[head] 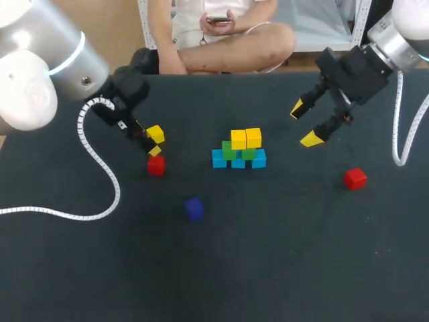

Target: Place the blue cubes, place green cubes on the blue cubes, place the yellow cubes on the green cubes, then place the red cubes on the yellow cubes, and place purple cube on the red cubes.

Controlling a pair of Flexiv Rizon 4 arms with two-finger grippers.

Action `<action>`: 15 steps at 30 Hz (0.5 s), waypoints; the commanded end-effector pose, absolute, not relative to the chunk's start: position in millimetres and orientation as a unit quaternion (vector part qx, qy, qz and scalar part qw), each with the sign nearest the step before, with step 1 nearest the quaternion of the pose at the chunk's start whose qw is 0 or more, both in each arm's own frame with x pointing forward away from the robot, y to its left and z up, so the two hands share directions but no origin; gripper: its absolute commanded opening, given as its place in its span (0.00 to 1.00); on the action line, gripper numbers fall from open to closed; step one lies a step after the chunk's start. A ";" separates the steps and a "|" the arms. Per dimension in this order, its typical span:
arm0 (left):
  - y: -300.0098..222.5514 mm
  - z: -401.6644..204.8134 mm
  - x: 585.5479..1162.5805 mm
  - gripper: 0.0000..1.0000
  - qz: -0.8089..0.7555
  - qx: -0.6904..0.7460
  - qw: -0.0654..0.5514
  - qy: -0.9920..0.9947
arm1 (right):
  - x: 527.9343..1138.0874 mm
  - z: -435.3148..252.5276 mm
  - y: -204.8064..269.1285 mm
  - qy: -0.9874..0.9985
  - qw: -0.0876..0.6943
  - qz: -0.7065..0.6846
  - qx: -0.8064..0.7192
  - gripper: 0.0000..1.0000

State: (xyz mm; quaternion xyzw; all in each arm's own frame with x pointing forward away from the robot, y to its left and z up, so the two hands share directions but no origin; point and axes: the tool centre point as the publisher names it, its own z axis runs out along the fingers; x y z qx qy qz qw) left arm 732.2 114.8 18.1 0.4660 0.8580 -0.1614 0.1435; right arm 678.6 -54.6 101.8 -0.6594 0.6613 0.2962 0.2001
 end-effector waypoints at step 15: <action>109.6 14.8 752.2 1.00 -0.164 0.471 0.155 0.852 | 678.9 101.5 -54.5 0.661 0.200 0.297 -0.659 1.00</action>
